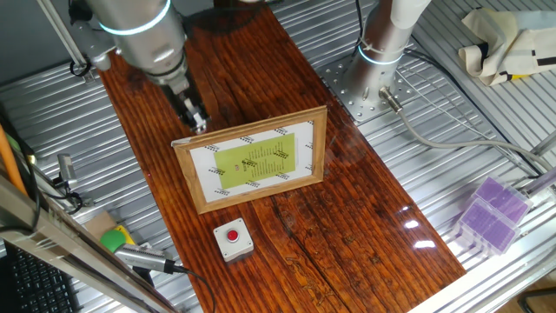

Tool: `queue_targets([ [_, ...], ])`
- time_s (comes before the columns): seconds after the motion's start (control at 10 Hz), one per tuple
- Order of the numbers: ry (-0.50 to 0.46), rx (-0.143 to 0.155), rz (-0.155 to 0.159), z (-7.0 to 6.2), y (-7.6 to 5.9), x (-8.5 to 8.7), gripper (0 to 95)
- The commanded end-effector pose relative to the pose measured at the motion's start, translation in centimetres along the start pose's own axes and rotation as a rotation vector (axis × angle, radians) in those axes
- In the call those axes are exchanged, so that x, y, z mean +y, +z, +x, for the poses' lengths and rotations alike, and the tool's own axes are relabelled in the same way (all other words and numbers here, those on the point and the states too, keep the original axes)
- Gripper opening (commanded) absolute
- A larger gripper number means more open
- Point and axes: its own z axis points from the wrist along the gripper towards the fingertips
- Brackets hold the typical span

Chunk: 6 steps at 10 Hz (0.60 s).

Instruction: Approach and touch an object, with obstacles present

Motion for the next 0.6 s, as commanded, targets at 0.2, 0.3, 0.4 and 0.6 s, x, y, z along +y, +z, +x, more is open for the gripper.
queue_targets([
  [0.2,0.008,-0.006,-0.001,-0.7,1.4,1.9,0.0],
  [0.3,0.012,-0.004,0.000,-0.7,1.9,2.3,0.0],
  [0.4,0.016,-0.002,-0.002,-0.8,2.2,2.6,0.0],
  [0.6,0.019,-0.001,-0.002,-0.9,2.3,2.6,0.0],
])
